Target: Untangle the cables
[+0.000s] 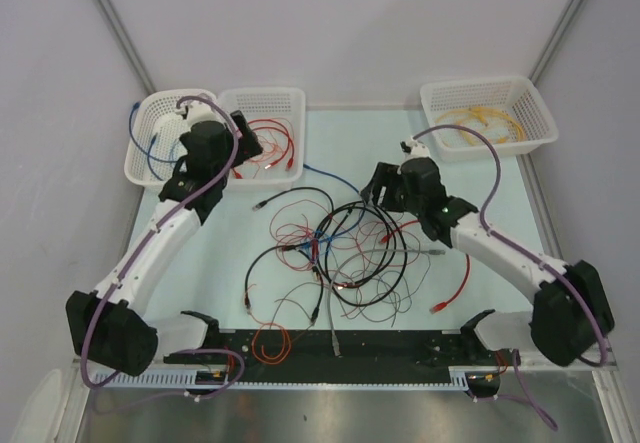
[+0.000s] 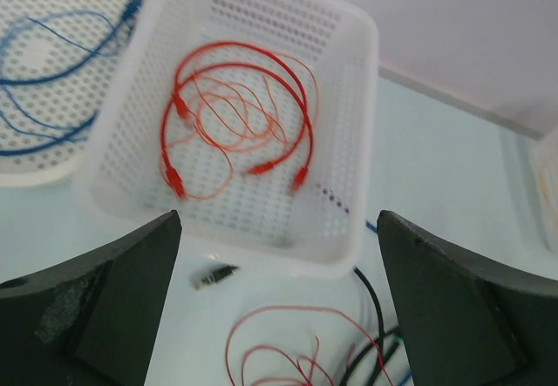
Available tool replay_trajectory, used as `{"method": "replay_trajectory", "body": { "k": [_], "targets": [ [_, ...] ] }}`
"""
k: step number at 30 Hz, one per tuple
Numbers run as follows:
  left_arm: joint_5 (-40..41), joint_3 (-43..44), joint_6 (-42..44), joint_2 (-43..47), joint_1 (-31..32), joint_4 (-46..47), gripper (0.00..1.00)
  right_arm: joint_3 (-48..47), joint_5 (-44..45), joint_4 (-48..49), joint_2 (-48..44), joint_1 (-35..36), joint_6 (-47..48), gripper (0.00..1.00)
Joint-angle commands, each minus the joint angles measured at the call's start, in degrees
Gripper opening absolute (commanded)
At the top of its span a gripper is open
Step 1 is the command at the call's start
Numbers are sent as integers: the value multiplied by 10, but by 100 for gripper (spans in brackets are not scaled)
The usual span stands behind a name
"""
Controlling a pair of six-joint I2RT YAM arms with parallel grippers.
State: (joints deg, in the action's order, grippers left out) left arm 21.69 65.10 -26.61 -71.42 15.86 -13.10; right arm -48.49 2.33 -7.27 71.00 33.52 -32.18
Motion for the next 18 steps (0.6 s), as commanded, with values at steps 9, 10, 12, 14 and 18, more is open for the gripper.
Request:
{"method": "replay_trajectory", "body": {
  "k": [9, 10, 12, 14, 18],
  "targets": [
    [-181, -158, -93, 171, 26, 15, 99, -176, 56, 56, 258, -24, 106, 70],
    [-179, -157, -89, 176, 33, 5, 100, -177, 57, 52, 263, -23, 104, 70],
    [-166, -155, -75, 180, 66, -24, 100, -177, 58, 31, 269, -17, 101, 69],
    [-146, -161, -71, 184, 92, -39, 99, -176, 65, 13, 269, -5, 109, 68],
    [-128, -190, -80, 190, 172, -39, 100, -166, 124, -11, 258, 57, 143, 70]
  ]
}}
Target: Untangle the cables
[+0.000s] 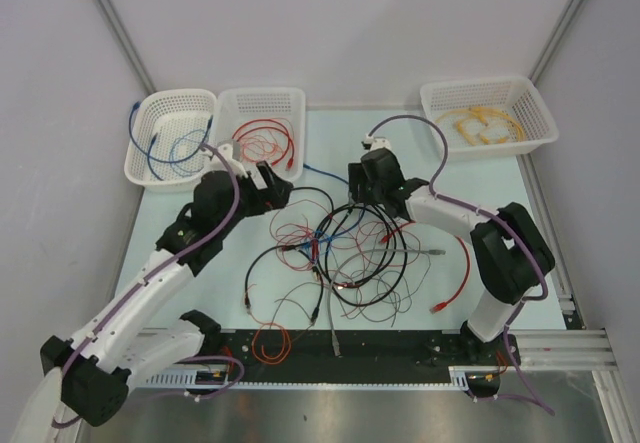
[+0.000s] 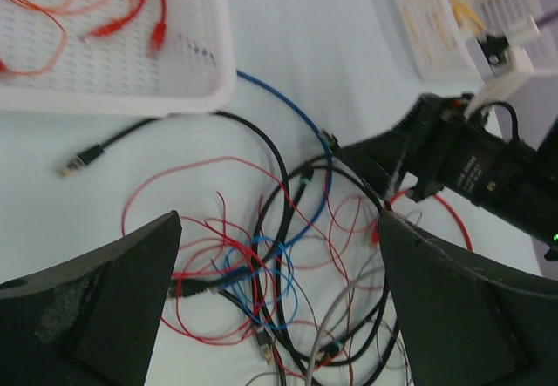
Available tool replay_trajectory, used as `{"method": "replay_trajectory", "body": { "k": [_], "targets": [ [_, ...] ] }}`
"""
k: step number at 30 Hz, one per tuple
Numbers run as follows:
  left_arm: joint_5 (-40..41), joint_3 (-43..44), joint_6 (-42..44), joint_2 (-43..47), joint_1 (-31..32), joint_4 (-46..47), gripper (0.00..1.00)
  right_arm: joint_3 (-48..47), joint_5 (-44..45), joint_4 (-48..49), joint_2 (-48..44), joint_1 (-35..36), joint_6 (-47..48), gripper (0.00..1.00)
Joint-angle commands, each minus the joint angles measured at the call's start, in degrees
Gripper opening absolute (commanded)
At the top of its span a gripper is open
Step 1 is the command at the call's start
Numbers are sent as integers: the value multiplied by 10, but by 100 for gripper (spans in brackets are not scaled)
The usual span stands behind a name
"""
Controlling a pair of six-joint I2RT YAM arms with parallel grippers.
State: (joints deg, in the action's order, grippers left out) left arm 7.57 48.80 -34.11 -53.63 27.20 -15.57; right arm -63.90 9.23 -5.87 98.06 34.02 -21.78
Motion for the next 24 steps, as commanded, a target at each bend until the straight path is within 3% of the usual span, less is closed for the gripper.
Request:
{"method": "replay_trajectory", "body": {
  "k": [1, 10, 18, 24],
  "targets": [
    [16, -35, -10, 12, 70, -14, 100, -8, 60, -27, -16, 69, 41, 70],
    [52, -83, -47, 66, 116, -40, 100, 33, 61, -31, -32, 90, 16, 72],
    [185, -50, -61, 136, 116, -107, 100, 51, 68, -10, -59, 90, -8, 76],
    [158, -84, -106, 135, 116, -111, 100, 47, 32, 34, -54, 62, 6, 80]
  ]
}}
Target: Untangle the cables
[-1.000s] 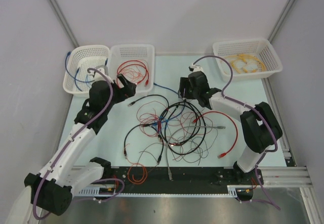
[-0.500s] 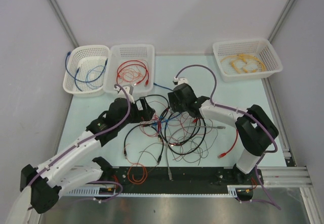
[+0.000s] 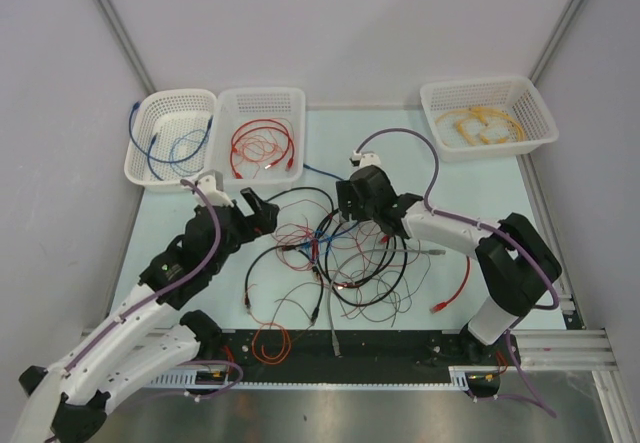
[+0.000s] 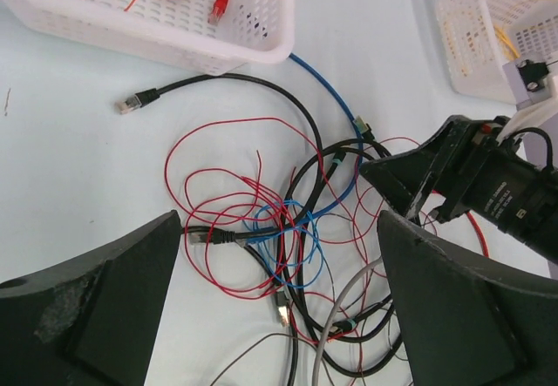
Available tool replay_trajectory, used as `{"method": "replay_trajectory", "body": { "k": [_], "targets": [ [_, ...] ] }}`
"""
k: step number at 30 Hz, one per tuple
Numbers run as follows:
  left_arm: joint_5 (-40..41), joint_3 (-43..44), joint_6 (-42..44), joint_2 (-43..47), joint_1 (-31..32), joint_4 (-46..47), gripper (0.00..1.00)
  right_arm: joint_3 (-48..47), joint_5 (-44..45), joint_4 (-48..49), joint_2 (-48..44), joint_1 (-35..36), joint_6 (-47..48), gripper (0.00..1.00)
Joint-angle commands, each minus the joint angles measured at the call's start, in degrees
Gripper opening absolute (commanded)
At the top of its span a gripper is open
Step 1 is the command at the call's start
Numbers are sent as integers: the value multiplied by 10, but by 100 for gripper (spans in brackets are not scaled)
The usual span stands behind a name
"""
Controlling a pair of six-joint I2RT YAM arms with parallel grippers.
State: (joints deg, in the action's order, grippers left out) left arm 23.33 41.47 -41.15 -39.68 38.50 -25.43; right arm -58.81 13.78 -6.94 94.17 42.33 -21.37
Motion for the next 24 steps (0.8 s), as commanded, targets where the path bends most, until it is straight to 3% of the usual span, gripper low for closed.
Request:
{"method": "replay_trajectory", "body": {
  "k": [1, 6, 13, 19, 24],
  "targets": [
    [-19, -23, -45, -5, 2, -11, 100, -8, -22, 43, -16, -22, 4, 79],
    [-65, -57, -63, 1, 2, -3, 99, -10, -13, -3, -35, 21, 24, 77],
    [-105, -89, -40, 3, 3, 7, 100, 16, 27, -66, -105, 158, -13, 78],
    [-124, -109, -50, -9, 3, 18, 100, 25, -28, -31, -84, 198, -39, 80],
    [-120, -112, -54, 7, 2, 0, 100, 25, -39, 2, -19, 184, -46, 80]
  ]
}}
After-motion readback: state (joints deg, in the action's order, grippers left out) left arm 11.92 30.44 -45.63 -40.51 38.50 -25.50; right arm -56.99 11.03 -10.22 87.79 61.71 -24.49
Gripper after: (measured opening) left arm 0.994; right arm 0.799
